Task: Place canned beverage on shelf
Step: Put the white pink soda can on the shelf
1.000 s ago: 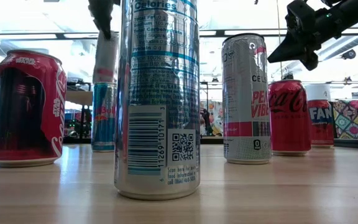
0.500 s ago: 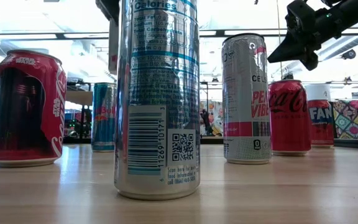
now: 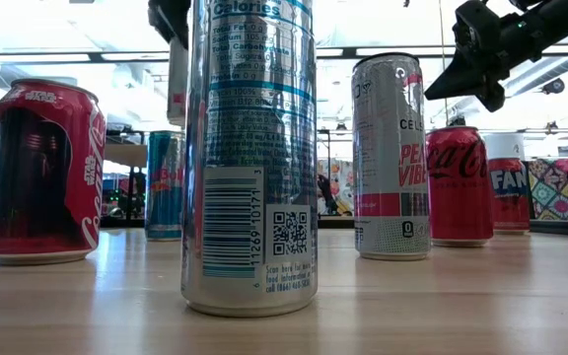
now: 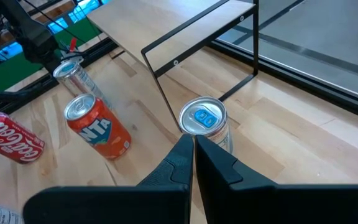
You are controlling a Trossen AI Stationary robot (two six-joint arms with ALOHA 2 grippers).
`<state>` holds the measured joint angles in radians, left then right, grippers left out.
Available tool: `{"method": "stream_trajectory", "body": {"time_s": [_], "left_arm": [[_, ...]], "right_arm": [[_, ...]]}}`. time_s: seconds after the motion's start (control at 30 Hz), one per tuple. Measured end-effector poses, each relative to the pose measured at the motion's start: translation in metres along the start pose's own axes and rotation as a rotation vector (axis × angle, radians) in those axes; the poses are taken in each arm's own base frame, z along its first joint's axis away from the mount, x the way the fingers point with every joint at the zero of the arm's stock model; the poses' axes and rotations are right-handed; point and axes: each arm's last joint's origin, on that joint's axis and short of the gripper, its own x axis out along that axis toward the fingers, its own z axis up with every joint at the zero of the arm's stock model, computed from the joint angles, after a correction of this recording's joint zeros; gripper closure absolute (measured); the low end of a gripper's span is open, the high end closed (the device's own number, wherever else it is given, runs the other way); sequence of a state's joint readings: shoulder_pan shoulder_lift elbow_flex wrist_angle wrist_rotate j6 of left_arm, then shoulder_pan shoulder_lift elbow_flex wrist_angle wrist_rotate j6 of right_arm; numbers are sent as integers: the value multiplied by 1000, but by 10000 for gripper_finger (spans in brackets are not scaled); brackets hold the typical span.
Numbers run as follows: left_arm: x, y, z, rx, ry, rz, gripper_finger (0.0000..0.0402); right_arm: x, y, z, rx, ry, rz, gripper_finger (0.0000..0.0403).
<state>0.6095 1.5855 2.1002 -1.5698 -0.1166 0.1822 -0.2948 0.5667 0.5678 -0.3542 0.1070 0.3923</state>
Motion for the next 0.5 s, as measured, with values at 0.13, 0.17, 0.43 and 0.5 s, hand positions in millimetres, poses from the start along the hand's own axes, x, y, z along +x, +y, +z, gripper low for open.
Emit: {"method": "stream_trajectory", "body": {"time_s": [0.13,0.17,0.43,0.5], "left_arm": [[-3,3,-2,-18,-6,3,149],[-3,3,-2,-18,-5,1,149],[12,0,-5,0,49,-28,150],[15,0,-9,4,71,-30,150]], "right_arm": [[0,0,0,0,0,0,394],[0,0,0,0,0,0,394],[0,0,0,0,0,0,394],[0,0,0,0,0,0,394]]}}
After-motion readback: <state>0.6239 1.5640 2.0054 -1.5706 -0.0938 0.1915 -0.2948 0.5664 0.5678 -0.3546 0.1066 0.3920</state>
